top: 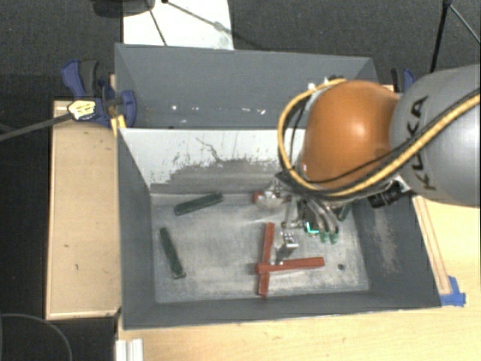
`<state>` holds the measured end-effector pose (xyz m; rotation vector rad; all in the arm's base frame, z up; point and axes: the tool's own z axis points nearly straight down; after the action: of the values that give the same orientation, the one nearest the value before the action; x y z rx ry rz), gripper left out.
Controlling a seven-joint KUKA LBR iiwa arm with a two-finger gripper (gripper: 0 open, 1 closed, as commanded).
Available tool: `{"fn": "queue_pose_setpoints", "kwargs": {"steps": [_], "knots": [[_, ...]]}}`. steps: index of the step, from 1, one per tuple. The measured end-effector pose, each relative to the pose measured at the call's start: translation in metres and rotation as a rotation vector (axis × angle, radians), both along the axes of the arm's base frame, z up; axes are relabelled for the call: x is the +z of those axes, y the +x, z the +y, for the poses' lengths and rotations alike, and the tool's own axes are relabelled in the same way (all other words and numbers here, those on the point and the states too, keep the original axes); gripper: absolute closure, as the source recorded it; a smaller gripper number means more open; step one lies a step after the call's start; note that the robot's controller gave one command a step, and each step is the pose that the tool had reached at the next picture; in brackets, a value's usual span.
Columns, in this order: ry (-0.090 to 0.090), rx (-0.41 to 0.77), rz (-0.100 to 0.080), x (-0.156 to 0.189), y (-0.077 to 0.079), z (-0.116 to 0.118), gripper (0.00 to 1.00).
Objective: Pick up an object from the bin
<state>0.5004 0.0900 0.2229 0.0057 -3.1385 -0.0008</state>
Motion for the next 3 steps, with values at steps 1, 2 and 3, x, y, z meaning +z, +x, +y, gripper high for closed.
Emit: {"fn": "queue_pose_setpoints", "kwargs": {"steps": [1, 2, 3], "knots": [[0.000, -0.003, -0.005, 0.002, 0.001, 0.000, 0.00], [0.001, 0.075, -0.011, -0.033, 0.004, -0.017, 0.00], [0.000, 0.011, -0.008, -0.086, -0.002, -0.033, 0.00]]}}
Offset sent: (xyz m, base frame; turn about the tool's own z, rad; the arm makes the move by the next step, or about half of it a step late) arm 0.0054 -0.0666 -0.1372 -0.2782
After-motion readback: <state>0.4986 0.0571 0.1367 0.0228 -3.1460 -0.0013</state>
